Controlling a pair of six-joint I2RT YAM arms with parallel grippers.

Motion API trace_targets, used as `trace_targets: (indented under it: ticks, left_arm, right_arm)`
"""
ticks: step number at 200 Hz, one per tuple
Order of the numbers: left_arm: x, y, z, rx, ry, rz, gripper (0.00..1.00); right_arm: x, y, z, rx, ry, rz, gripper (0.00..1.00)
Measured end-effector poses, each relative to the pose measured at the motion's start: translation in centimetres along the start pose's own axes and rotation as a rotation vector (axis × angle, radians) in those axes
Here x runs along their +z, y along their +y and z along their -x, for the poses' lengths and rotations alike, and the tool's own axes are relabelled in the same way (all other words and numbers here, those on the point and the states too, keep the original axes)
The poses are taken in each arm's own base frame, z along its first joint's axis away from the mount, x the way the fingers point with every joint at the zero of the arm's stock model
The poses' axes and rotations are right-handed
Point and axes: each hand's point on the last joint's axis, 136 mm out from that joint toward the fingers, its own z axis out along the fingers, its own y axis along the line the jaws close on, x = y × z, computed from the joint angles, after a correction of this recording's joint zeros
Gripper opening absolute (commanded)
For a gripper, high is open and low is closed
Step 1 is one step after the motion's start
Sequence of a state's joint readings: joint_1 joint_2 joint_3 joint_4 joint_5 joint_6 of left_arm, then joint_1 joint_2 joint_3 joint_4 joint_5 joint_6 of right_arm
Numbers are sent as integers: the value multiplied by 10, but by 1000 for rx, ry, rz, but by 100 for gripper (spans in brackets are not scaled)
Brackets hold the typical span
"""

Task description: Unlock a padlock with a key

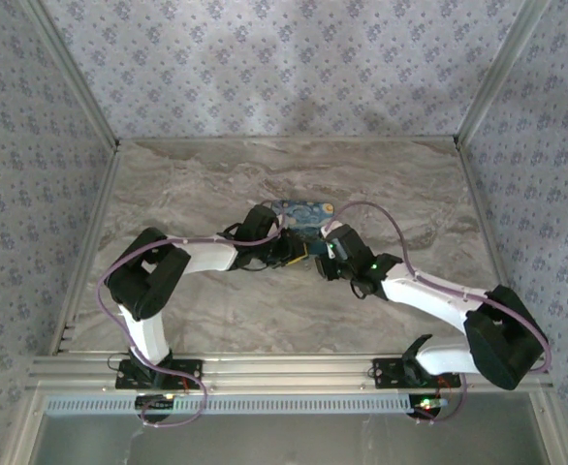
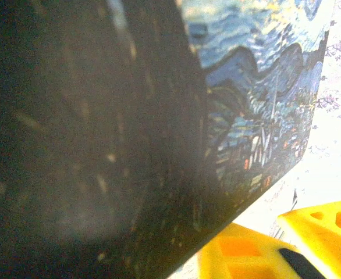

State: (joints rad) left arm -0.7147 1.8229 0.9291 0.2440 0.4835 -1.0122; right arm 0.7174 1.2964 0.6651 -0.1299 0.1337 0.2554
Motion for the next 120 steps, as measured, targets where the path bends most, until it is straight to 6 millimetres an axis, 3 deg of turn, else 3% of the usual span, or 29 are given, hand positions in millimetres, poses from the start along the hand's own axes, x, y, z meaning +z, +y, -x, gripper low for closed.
trace_targets:
  ticks: [48,120]
  left_arm:
    - [-4,3,-2,2,-8,12,30]
    - [-46,-6,-3,35,-95,23,33]
  right_arm:
    - [6,4,-6,-3,26,16,36]
    - [19,11,-22,-35,82,17,36]
